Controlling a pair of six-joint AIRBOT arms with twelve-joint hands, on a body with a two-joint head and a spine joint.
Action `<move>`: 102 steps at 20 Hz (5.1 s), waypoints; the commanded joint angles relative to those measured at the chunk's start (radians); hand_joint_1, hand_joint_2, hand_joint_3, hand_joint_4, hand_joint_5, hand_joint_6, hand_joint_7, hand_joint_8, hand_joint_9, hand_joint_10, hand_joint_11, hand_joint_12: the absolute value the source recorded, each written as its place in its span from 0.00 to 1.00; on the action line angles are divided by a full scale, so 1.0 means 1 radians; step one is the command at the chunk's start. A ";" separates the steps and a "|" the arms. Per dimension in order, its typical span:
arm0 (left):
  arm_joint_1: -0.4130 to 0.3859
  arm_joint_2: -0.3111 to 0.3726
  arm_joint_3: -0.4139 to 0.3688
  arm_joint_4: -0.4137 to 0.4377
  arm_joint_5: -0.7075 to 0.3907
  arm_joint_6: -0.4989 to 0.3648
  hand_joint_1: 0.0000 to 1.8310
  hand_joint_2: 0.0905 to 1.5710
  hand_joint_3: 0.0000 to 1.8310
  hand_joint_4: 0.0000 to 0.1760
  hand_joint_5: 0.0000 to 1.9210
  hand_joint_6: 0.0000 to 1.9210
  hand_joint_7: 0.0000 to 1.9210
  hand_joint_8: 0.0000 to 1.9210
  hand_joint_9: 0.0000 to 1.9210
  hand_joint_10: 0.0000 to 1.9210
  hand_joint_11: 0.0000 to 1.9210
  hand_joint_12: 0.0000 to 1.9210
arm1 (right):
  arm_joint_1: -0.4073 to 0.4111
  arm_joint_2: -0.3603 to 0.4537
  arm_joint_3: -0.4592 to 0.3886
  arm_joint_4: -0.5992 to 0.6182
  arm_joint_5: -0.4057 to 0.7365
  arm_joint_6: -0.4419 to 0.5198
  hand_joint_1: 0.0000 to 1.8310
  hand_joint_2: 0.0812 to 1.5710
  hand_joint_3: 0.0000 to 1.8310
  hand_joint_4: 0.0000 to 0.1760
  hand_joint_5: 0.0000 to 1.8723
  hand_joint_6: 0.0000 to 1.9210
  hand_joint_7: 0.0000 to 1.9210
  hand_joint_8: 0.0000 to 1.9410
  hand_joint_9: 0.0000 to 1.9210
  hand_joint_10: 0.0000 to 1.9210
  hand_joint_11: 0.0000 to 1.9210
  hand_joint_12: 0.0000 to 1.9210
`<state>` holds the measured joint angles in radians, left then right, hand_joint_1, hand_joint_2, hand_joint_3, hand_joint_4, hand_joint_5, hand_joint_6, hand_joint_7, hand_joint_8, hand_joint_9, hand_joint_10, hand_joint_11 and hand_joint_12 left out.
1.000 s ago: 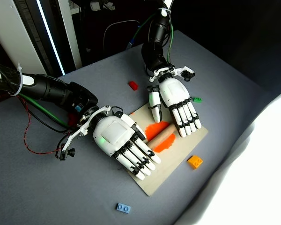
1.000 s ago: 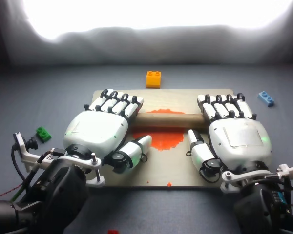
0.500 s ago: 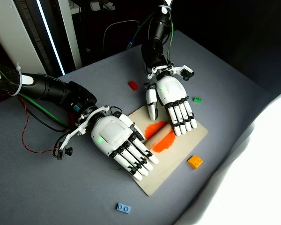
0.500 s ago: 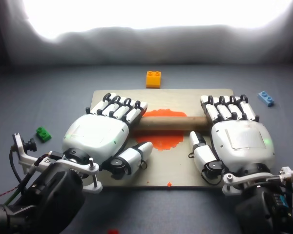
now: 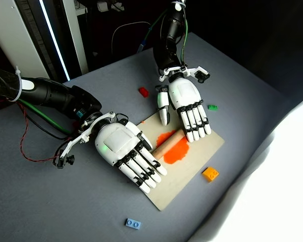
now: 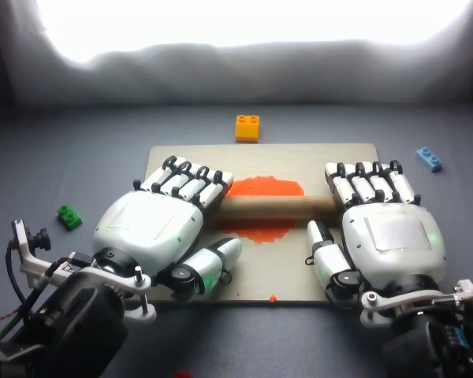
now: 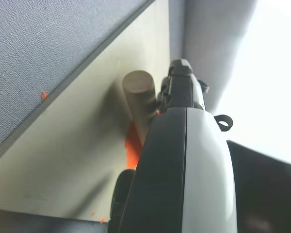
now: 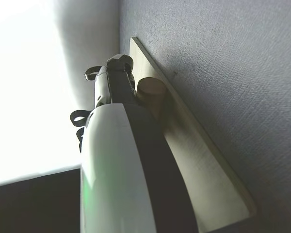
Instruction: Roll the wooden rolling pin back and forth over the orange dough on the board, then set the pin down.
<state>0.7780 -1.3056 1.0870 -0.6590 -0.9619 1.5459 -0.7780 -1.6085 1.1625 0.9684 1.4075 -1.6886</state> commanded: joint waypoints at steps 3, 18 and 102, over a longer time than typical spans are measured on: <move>0.018 0.006 -0.012 0.045 -0.142 0.001 0.00 0.95 0.00 0.00 0.08 0.00 0.09 0.00 0.05 0.00 0.00 0.05 | -0.008 0.006 -0.007 -0.065 0.096 -0.012 0.00 1.00 0.05 0.00 0.14 0.01 0.16 0.00 0.12 0.00 0.00 0.28; 0.057 0.033 -0.072 0.059 -0.198 0.001 0.00 0.95 0.00 0.00 0.08 0.00 0.09 0.00 0.05 0.00 0.00 0.05 | -0.022 0.009 -0.042 -0.065 0.131 -0.054 0.00 1.00 0.05 0.00 0.16 0.00 0.17 0.00 0.13 0.00 0.00 0.29; -0.066 0.186 -0.195 0.091 -0.023 0.071 0.00 0.95 0.00 0.00 0.08 0.00 0.09 0.00 0.05 0.00 0.00 0.00 | -0.029 0.045 -0.137 -0.097 0.203 -0.135 0.00 1.00 0.05 0.00 0.17 0.00 0.18 0.00 0.15 0.00 0.00 0.31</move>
<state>0.7197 -1.1278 0.8890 -0.6109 -0.8967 1.6150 -0.8135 -1.5707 1.0267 0.9562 1.5146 -1.8198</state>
